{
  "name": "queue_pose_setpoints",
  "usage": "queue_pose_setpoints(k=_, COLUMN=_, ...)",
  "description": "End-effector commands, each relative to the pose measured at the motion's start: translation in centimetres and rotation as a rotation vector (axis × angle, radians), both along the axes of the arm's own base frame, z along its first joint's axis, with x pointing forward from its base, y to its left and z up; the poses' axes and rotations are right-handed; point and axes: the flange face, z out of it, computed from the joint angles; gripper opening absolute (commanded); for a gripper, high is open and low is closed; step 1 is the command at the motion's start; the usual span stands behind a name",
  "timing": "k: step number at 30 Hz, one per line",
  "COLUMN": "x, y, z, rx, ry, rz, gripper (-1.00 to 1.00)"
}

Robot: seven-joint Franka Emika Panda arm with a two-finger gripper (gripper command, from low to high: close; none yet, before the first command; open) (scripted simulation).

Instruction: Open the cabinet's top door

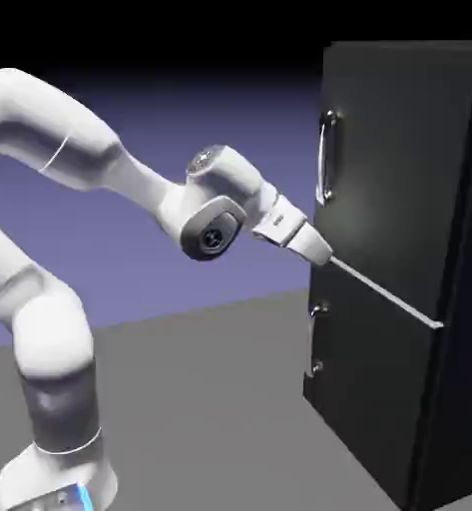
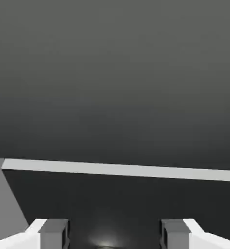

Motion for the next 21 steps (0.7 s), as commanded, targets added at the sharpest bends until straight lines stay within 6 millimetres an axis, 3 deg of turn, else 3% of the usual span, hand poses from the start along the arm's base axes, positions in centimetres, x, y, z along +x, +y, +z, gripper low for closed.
queue_pose_setpoints(k=1, x=-0.1, y=-0.3, z=0.5, rx=0.005, ry=-0.010, rz=-0.006, gripper=0.00)
queue_pose_setpoints(k=11, x=-1.6, y=-2.6, z=4.5, rx=0.048, ry=-0.118, rz=-0.051, gripper=0.00)
queue_pose_setpoints(k=21, x=-3.6, y=-3.4, z=7.4, rx=0.079, ry=-0.246, rz=-0.071, gripper=0.00)
